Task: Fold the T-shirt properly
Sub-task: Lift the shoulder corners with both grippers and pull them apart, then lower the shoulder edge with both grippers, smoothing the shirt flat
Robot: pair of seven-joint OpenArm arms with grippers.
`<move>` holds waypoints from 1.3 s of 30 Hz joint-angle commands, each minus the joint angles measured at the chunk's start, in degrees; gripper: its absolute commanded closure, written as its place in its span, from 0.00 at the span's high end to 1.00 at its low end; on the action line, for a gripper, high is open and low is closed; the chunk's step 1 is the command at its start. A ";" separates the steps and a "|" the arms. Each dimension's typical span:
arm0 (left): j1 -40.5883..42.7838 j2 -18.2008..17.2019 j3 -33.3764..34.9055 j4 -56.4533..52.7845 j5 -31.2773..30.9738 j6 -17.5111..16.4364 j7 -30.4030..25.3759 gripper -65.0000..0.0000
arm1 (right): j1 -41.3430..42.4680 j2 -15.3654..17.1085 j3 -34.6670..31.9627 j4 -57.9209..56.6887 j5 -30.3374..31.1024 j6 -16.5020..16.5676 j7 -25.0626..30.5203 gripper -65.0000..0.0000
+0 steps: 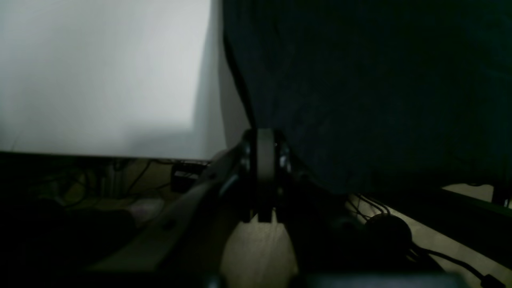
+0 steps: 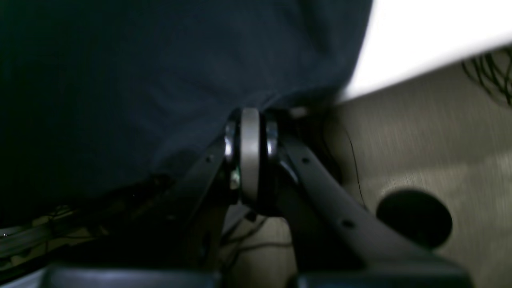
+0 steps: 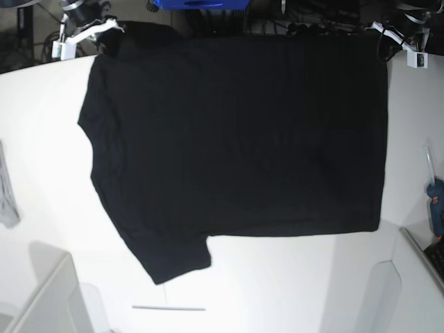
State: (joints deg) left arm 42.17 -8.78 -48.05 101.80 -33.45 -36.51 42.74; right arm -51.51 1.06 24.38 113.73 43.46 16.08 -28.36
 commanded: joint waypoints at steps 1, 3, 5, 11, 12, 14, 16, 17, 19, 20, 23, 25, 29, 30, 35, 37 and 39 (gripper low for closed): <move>0.51 -0.32 -0.34 1.19 -1.05 -0.54 -0.85 0.00 | -0.05 0.30 0.10 1.39 0.80 2.17 1.15 0.00; 0.33 0.56 -0.69 1.89 -0.97 -0.72 -0.85 0.00 | 0.91 0.30 0.19 1.48 0.89 4.45 1.15 0.00; 0.33 0.91 -0.78 3.92 -1.05 -0.72 -0.85 0.00 | 2.14 0.30 0.19 1.48 0.89 4.63 1.06 0.00; -0.90 2.84 -0.87 9.01 -1.14 -0.54 -0.50 0.00 | 4.43 0.21 0.10 1.56 0.89 4.63 0.97 0.00; -1.34 3.02 -0.96 9.10 -1.14 -0.54 -0.50 0.00 | 4.96 0.21 0.10 1.56 0.89 4.72 0.97 0.00; -1.60 3.02 -0.96 9.01 -1.14 -0.46 -0.50 0.00 | 6.63 0.21 0.19 1.56 0.89 4.72 0.97 0.00; -2.74 3.11 -0.96 9.01 -1.14 -0.37 -0.41 0.00 | 8.12 0.48 0.37 1.56 0.89 4.54 0.89 0.00; -3.18 3.11 -0.96 8.93 -1.14 -0.28 -0.41 0.00 | 8.74 0.57 0.37 1.56 0.71 4.54 0.80 0.00; -3.45 3.19 -0.96 8.84 -1.14 1.65 -0.41 0.00 | 10.23 0.57 0.37 1.39 0.54 4.54 0.01 0.00; -3.98 3.19 -0.96 8.84 -1.14 2.62 -0.41 0.00 | 11.02 0.65 0.45 1.39 0.54 4.54 -1.31 0.00; -5.56 4.07 -0.96 8.75 -1.14 3.41 -0.41 0.00 | 13.66 0.65 0.54 1.21 0.45 4.45 -4.65 0.00; -6.26 4.34 -1.13 8.84 -1.14 3.50 -0.41 0.00 | 15.24 0.65 0.54 1.21 0.45 4.45 -5.88 0.00; -8.63 5.83 -4.12 8.66 -0.70 3.50 -0.41 0.00 | 18.49 0.74 0.54 1.12 0.36 2.25 -7.55 0.00; -9.16 5.92 -4.91 8.66 -0.70 3.50 -0.41 0.00 | 19.29 0.83 0.54 1.04 0.36 1.29 -8.17 0.00; -10.48 5.83 -5.88 8.57 -0.61 3.94 -0.32 0.00 | 23.86 2.32 0.45 0.51 0.36 -0.74 -10.89 0.00; -11.01 5.74 -5.62 8.49 -0.61 6.31 -0.32 0.00 | 25.62 2.41 0.45 -0.46 0.36 -2.41 -11.86 0.00; -11.18 5.74 -5.62 8.49 -0.61 7.63 -0.32 0.00 | 26.76 2.41 0.19 -1.34 0.36 -3.11 -12.21 0.00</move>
State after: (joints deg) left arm 30.50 -2.33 -53.36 109.43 -33.21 -28.51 43.53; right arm -24.75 2.96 24.51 111.39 43.07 12.58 -41.63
